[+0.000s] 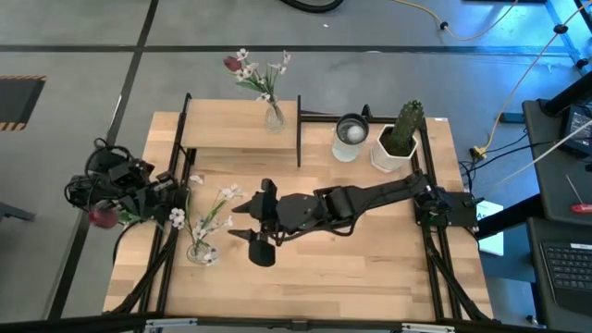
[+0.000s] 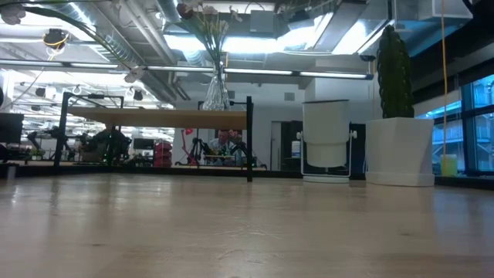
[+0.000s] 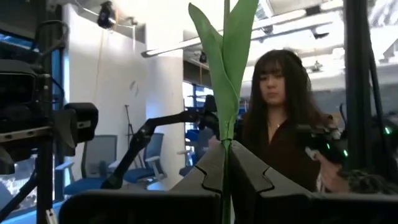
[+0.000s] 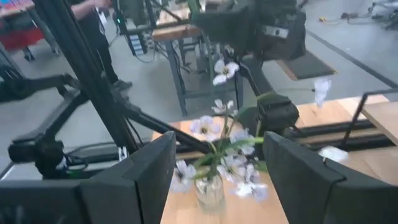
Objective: Pick and place flowers into a vace then onto a shelf
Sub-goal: Put the red flower into the transparent vase
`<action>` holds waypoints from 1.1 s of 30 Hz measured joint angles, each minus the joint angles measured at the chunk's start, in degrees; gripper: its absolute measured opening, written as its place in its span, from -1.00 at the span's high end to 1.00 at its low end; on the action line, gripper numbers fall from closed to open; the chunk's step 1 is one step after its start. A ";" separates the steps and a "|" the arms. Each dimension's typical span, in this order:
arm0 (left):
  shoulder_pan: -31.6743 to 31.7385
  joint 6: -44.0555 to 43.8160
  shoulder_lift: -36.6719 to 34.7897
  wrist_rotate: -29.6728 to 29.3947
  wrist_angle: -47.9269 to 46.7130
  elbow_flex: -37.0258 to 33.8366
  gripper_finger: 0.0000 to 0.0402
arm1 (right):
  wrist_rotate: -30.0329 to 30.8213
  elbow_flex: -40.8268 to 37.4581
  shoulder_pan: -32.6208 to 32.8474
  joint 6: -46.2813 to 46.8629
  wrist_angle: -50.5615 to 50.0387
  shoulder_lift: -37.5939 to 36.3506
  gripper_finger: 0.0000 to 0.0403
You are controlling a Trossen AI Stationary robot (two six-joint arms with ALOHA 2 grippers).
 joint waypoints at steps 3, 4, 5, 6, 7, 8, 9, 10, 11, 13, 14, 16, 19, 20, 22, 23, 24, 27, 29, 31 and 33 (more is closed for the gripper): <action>0.00 2.74 0.00 1.04 -1.43 0.00 0.98 | 0.02 0.08 0.55 -3.29 6.25 1.21 -0.21; 0.00 3.53 0.00 0.99 -2.59 0.00 0.98 | 0.04 0.09 0.81 -5.37 8.04 1.64 -0.21; 0.00 4.41 0.00 1.07 -3.75 0.00 0.98 | 0.09 0.09 0.89 -7.28 10.29 2.48 -0.21; 0.00 5.08 0.00 1.14 -4.90 0.00 0.98 | 0.13 0.09 0.96 -9.29 12.97 3.33 -0.21; 0.00 5.47 0.00 1.15 -5.89 0.00 0.98 | 0.19 0.07 1.06 -10.96 14.26 4.05 -0.21; 0.00 5.54 0.00 1.19 -6.38 0.00 0.98 | 0.33 0.05 1.11 -12.03 15.94 4.80 -0.21; 0.00 5.58 0.00 1.40 -6.46 0.00 0.98 | 0.39 0.01 1.10 -12.43 17.08 5.33 -0.21; 0.00 5.70 -0.02 1.62 -6.50 0.00 0.98 | 0.42 0.00 1.04 -12.72 18.06 5.75 -0.21; 0.00 5.92 -0.02 1.75 -6.59 0.00 0.98 | 0.42 0.00 0.88 -12.90 18.63 5.92 -0.21; 0.00 6.89 -0.02 1.79 -6.62 0.00 0.98 | 0.44 0.02 0.62 -12.87 18.89 6.16 -0.21; 0.00 7.39 -0.02 1.77 -6.77 0.00 0.98 | 0.51 0.02 0.56 -12.65 18.90 6.26 -0.21; 0.00 8.90 -0.02 1.51 -7.59 0.00 0.98 | 0.59 0.02 0.52 -12.46 18.52 6.51 -0.21; 0.00 10.68 -0.02 1.46 -9.65 0.00 0.98 | 0.57 0.02 0.60 -12.46 18.64 6.54 -0.21; -0.02 10.95 -0.02 1.42 -9.83 0.00 0.98 | 0.56 0.02 0.61 -12.47 18.89 6.52 -0.21; -0.30 11.08 -0.02 1.33 -10.70 -0.02 0.98 | 0.52 0.02 0.67 -12.52 18.99 6.52 -0.21; -0.60 11.09 -0.02 1.28 -10.53 -0.30 0.98 | 0.52 0.02 0.69 -12.52 18.94 6.52 -0.21; -0.97 11.10 -0.03 1.22 -9.55 -0.99 0.98 | 0.56 0.02 0.69 -12.46 18.91 6.52 -0.21; -2.65 10.06 -0.02 -0.06 -5.14 -4.45 0.98 | 0.57 0.02 0.69 -12.12 18.95 6.52 -0.21; -4.02 8.38 -0.02 -1.48 -0.79 -7.25 0.98 | 0.57 0.02 0.77 -12.10 18.87 6.52 -0.21; -5.42 6.38 -0.03 -1.99 4.19 -9.91 0.98 | 0.57 0.02 0.80 -12.13 18.91 6.52 -0.21; -6.92 4.01 -0.04 -2.60 10.56 -12.22 0.98 | 0.59 0.02 0.89 -12.02 18.97 6.52 -0.21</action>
